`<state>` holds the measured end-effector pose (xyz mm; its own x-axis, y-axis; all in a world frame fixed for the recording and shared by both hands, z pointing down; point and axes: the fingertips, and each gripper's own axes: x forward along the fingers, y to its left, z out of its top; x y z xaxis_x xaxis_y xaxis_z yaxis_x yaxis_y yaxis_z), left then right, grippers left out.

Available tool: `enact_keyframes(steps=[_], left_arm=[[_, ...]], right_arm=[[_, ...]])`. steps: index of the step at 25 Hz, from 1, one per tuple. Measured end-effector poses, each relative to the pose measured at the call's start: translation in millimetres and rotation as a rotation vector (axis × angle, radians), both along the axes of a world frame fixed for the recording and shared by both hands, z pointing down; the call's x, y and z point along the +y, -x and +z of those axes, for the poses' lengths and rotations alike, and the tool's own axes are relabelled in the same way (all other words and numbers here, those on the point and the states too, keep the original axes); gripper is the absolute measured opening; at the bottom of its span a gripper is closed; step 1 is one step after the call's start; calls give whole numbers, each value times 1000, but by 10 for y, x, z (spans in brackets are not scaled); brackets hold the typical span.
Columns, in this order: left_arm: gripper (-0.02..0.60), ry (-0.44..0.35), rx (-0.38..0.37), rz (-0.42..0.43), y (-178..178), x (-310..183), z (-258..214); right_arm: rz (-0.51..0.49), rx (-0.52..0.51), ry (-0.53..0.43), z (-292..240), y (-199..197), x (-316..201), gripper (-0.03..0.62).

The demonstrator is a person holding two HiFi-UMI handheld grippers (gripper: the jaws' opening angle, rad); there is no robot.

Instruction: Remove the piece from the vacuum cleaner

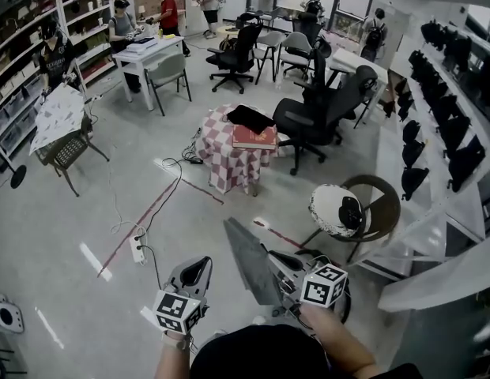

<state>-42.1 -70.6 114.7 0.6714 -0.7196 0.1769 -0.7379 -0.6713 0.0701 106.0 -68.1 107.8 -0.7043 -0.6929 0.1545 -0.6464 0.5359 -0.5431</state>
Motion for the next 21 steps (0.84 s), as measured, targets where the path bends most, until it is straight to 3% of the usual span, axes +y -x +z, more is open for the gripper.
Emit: enact_keyframes(steps=[21], left_arm=[[18,-1,-12,15,47,197,25]], right_arm=[[-4,24,-5,25,85,202,48]])
